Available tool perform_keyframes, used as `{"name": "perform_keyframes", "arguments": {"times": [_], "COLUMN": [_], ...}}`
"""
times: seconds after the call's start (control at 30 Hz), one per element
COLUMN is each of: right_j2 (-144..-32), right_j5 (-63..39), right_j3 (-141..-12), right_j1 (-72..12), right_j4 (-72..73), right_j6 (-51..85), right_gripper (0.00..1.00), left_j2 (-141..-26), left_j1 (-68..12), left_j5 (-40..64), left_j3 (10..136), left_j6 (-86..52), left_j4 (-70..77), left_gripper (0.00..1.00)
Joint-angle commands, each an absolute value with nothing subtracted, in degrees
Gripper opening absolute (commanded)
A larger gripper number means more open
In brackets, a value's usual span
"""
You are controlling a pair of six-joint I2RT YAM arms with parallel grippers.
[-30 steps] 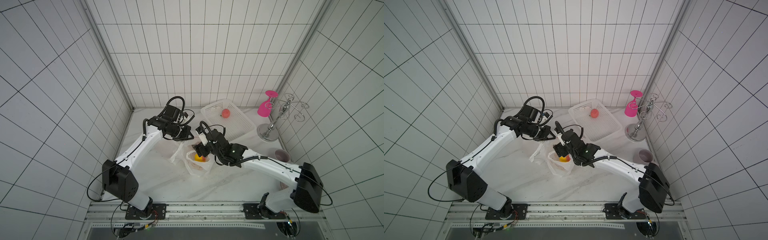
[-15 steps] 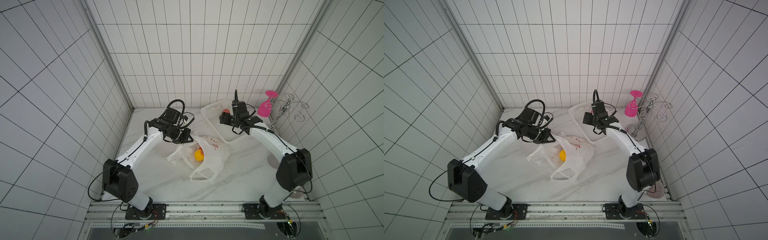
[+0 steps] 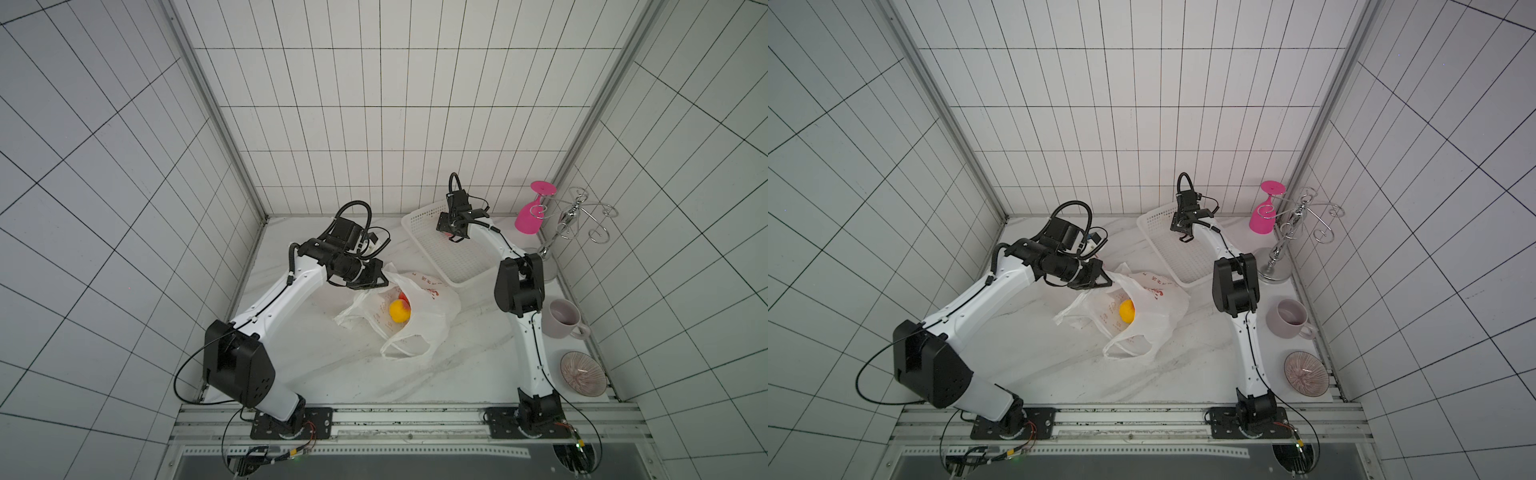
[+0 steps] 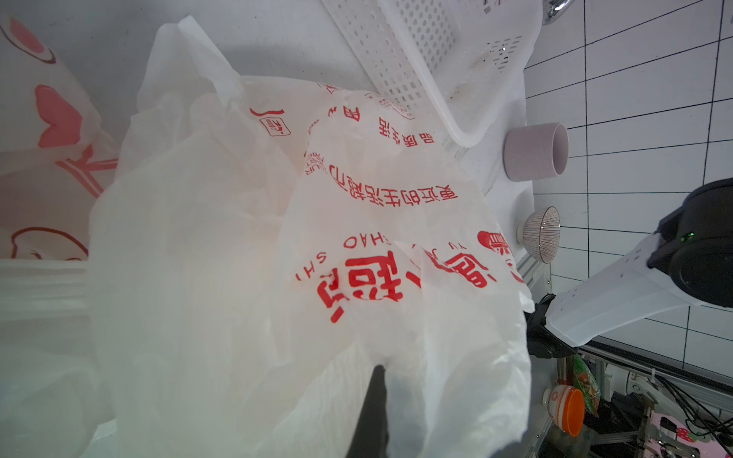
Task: Place the peach into a plastic bag & tie a knot
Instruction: Pick up the peach from the basket, then place the peach in the plastic bag.
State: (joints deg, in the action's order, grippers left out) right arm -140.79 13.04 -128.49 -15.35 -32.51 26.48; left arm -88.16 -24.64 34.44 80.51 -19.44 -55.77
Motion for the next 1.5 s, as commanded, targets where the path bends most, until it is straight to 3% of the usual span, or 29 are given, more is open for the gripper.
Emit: {"name": "perform_keyframes", "arguments": {"times": [0.0,0.23,0.4,0.67,0.9,1.0,1.27,1.47], "right_j2": [-145.2,-150.6,-149.2,-133.1,-111.5,-98.4,-69.6,-61.7], "right_j5": [16.2,15.3,13.9,11.1,0.2,-3.2,-0.6,6.1], "right_j3": [-138.8,-142.4,-141.0,-124.2,-99.5,-86.6,-64.0,-55.8], "right_j1": [-14.8,-13.8,-13.2,-14.2,-17.5,-22.5,-42.9,-60.7], "right_j4": [-34.9,-30.5,-29.2,-21.3,-16.8,-14.0,-15.7,-16.9], "right_j6": [25.9,25.3,24.3,22.4,27.0,28.9,25.3,20.2], "right_gripper": [0.81,0.77,0.6,0.33,0.24,0.23,0.18,0.14], "left_j2": [-87.7,-88.0,-87.9,-88.1,-89.4,-90.8,-91.3,-91.2], "left_j1": [-24.8,-24.8,-24.7,-24.9,-24.5,-24.5,-24.7,-25.0], "left_j5": [34.6,34.3,34.2,34.5,34.8,34.9,35.6,35.7], "left_j3": [80.1,80.2,79.9,81.2,83.8,86.6,87.2,87.0], "left_j6": [-18.2,-18.1,-18.5,-18.3,-17.3,-16.7,-16.5,-17.0], "left_j4": [-56.6,-57.3,-57.2,-57.0,-57.4,-58.5,-57.7,-56.6], "left_gripper": [0.0,0.0,0.0,0.0,0.0,0.0,0.0,0.0]}}
